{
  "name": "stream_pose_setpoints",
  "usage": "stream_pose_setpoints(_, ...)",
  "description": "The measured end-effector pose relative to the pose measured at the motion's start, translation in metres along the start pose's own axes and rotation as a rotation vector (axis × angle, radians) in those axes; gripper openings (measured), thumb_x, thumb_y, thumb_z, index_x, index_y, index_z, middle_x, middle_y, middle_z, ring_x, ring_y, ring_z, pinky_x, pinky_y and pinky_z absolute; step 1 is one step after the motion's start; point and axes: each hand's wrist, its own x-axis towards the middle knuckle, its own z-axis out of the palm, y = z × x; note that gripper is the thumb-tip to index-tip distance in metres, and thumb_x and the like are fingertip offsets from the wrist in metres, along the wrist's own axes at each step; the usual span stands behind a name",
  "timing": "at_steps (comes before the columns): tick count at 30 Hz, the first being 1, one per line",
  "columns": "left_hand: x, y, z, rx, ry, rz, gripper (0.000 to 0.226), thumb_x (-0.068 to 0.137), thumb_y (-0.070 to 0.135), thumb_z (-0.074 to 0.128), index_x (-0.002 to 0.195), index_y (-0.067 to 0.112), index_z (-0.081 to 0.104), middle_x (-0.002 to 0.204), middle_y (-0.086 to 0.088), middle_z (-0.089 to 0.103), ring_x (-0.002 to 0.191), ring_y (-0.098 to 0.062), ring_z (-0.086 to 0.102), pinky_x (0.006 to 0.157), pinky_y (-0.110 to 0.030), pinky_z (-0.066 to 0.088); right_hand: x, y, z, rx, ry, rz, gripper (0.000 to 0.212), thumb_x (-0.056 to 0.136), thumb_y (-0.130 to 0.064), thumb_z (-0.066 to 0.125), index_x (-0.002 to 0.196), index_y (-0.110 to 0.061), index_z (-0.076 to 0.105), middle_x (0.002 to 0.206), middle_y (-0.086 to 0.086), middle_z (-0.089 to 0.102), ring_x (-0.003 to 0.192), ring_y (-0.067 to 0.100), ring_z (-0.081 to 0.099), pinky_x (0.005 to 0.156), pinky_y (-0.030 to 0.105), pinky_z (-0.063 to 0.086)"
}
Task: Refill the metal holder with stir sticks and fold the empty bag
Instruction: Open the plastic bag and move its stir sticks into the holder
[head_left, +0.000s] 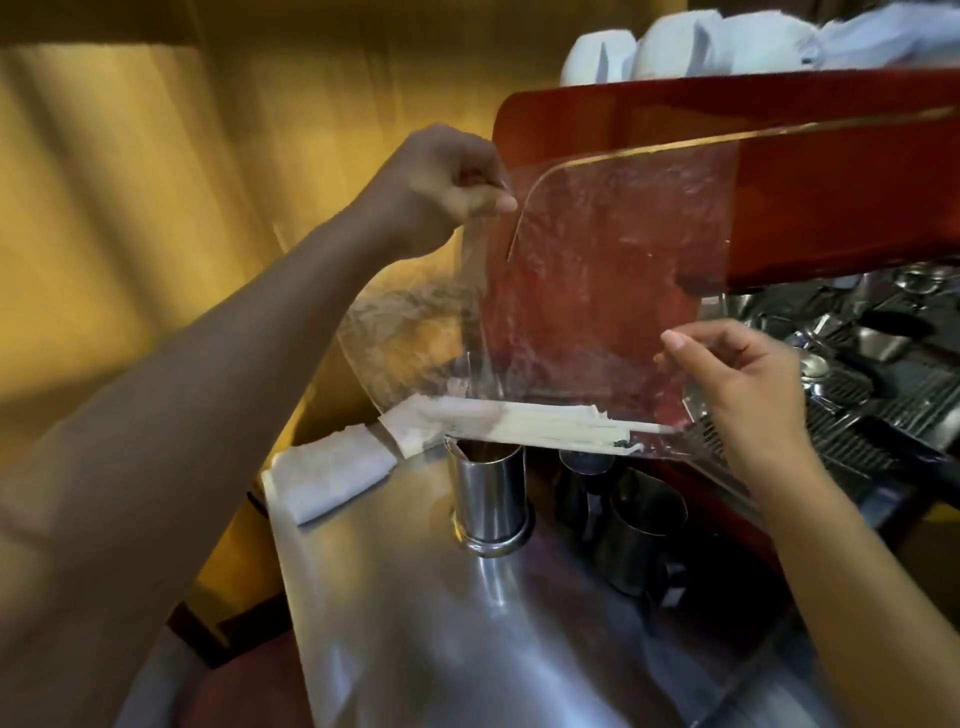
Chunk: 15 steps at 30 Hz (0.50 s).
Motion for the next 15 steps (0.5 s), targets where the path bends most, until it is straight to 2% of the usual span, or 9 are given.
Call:
stream_pose_setpoints(4,0.01,0.007,0.012,-0.056,0.002,0.027,0.012,0.081,0.013,0.068,0.085,0.002,0.069,0.066,0.01,0.059,0.065,-0.006,0.056,0.066,-0.024,0.046,-0.002,-0.006,-0.015,-0.036,0.035,-0.008,0.011,0.081,-0.015,0.066,0.075,-0.025,0.067,0.061,-0.017,0.07,0.059,-0.001,0.063,0.059,0.011,0.049)
stream_pose_setpoints(7,0.014,0.009,0.019,-0.1,-0.015,0.04,0.004,0.081,0.013,0.068,0.082,0.01,0.069,0.066,0.013,0.059,0.059,0.008,0.054,0.061,-0.01,0.042,-0.003,-0.009,-0.027,-0.073,0.039,-0.019,0.007,0.081,-0.016,0.066,0.078,-0.022,0.068,0.062,-0.017,0.07,0.061,0.0,0.063,0.061,0.012,0.049)
stream_pose_setpoints(13,0.015,0.006,0.032,-0.161,-0.008,0.053,0.009,0.082,0.012,0.067,0.084,0.004,0.069,0.073,0.009,0.062,0.07,-0.003,0.058,0.068,-0.02,0.046,0.001,-0.013,-0.038,-0.132,0.044,-0.051,0.014,0.081,-0.015,0.066,0.075,-0.028,0.067,0.063,-0.019,0.069,0.06,-0.001,0.062,0.061,0.012,0.05)
stream_pose_setpoints(15,0.011,0.0,0.036,-0.195,0.0,0.029,0.01,0.083,0.01,0.066,0.084,0.002,0.069,0.075,-0.002,0.065,0.073,-0.012,0.06,0.069,-0.029,0.049,0.004,-0.014,-0.039,-0.156,0.023,-0.053,0.014,0.082,-0.017,0.066,0.074,-0.029,0.067,0.062,-0.019,0.069,0.06,-0.001,0.061,0.059,0.012,0.049)
